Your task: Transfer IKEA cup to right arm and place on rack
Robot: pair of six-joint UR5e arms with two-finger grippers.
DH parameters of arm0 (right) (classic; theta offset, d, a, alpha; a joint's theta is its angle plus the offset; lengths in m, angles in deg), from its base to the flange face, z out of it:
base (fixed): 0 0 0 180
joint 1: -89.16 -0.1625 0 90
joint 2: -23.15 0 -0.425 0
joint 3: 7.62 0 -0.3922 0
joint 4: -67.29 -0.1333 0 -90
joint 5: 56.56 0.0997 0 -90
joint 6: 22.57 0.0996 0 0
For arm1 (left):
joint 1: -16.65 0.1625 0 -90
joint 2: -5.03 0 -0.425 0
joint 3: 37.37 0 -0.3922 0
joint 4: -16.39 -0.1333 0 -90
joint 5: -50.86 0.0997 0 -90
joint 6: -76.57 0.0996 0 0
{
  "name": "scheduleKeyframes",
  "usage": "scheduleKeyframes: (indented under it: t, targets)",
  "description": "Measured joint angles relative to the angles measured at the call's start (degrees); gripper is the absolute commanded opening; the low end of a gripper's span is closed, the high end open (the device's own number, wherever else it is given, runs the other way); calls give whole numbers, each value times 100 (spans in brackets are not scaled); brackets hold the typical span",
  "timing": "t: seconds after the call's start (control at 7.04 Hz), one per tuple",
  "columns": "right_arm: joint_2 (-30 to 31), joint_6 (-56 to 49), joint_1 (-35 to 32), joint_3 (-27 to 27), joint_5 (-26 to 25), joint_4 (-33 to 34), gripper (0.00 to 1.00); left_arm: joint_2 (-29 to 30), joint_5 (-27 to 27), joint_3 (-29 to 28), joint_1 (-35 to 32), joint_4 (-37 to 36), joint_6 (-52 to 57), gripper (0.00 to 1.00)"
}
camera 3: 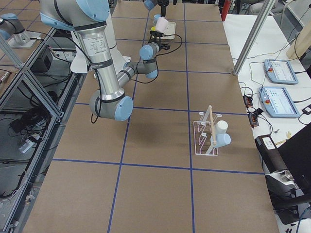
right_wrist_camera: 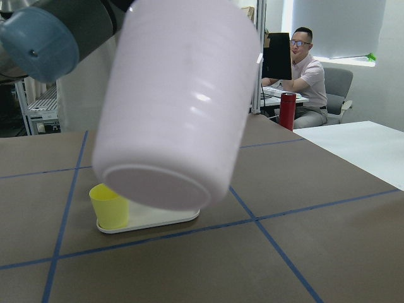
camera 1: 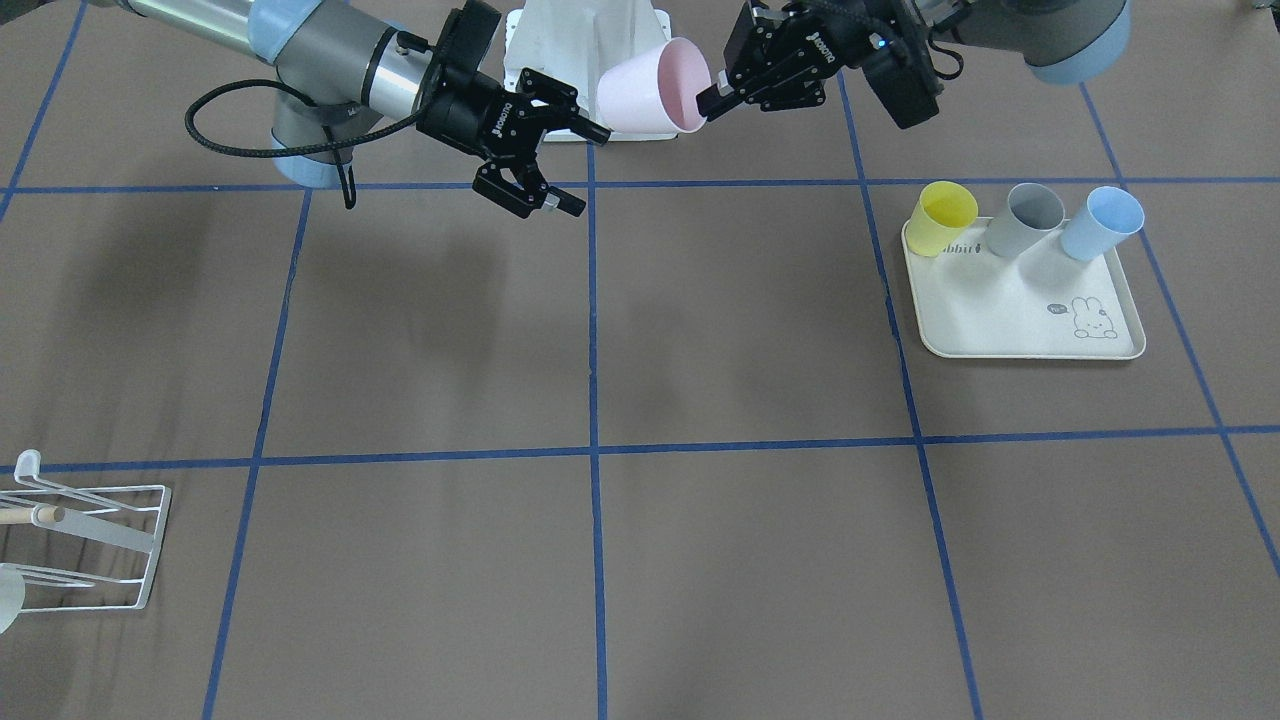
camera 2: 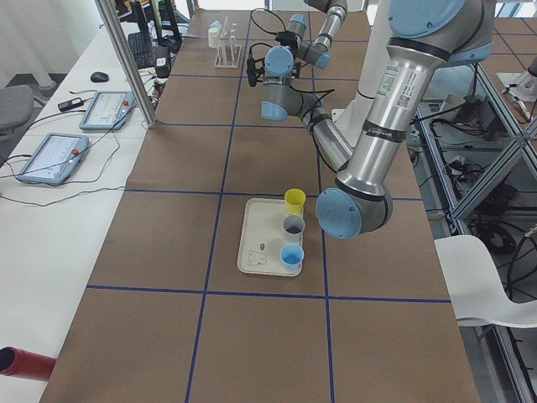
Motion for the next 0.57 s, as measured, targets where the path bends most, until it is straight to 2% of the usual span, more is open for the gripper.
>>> scheduleKeyframes:
  t: [0.57]
  targets:
    - [5, -7, 80, -35, -1, -229, 100, 153, 333, -217, 271, 1, 3, 0]
